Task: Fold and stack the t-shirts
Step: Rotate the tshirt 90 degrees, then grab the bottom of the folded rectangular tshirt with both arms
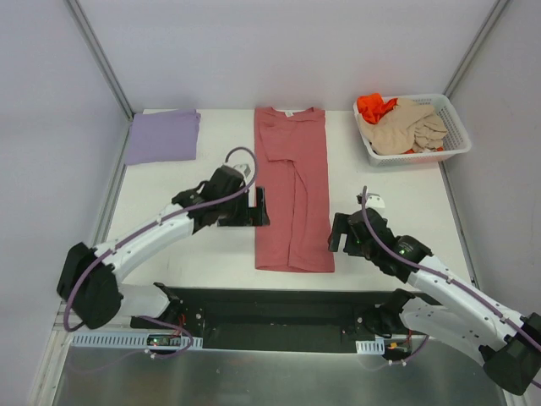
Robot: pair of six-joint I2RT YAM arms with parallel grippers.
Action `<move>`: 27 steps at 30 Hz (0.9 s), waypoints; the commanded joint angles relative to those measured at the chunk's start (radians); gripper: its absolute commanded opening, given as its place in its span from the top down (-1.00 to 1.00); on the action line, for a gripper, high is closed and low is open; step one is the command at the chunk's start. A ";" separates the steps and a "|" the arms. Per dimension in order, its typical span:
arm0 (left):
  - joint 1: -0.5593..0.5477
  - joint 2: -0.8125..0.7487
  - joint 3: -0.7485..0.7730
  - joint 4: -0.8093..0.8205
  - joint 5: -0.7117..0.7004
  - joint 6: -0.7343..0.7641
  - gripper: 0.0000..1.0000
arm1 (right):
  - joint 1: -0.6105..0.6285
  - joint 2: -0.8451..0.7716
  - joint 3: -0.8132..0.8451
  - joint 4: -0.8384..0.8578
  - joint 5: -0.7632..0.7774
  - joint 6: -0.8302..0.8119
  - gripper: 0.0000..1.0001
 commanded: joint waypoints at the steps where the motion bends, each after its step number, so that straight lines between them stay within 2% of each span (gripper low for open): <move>1: -0.055 -0.185 -0.202 0.044 -0.081 -0.168 -0.98 | -0.039 0.061 -0.008 -0.027 -0.033 -0.003 -0.93; 3: -0.081 -0.233 -0.304 0.051 -0.068 -0.207 -0.98 | -0.057 0.079 -0.010 -0.035 -0.056 -0.016 -0.93; 8: -0.153 -0.262 -0.449 0.123 0.004 -0.283 -0.98 | -0.091 0.065 -0.051 -0.050 -0.079 -0.011 -0.93; 10: -0.177 -0.250 -0.471 0.157 0.016 -0.297 -0.97 | -0.106 0.049 -0.070 -0.052 -0.100 -0.003 -0.93; 12: -0.191 -0.229 -0.480 0.189 0.034 -0.309 -0.83 | -0.112 0.038 -0.082 -0.052 -0.134 0.001 -0.93; 17: -0.203 -0.134 -0.454 0.234 0.013 -0.306 -0.68 | -0.114 0.058 -0.123 0.019 -0.253 0.020 -0.98; 18: -0.202 -0.111 -0.440 0.242 0.004 -0.302 -0.56 | -0.114 0.067 -0.131 0.034 -0.286 0.020 -0.98; 21: -0.203 -0.038 -0.412 0.249 -0.027 -0.300 -0.40 | -0.114 0.107 -0.146 0.075 -0.378 0.020 -0.86; 23: -0.202 -0.002 -0.403 0.254 -0.028 -0.302 -0.16 | -0.112 0.134 -0.151 0.091 -0.389 0.026 -0.76; 25: -0.203 0.025 -0.392 0.254 -0.025 -0.296 -0.04 | -0.114 0.160 -0.159 0.123 -0.422 0.030 -0.61; 27: -0.202 0.040 -0.391 0.254 -0.034 -0.297 0.18 | -0.114 0.179 -0.159 0.140 -0.435 0.039 -0.51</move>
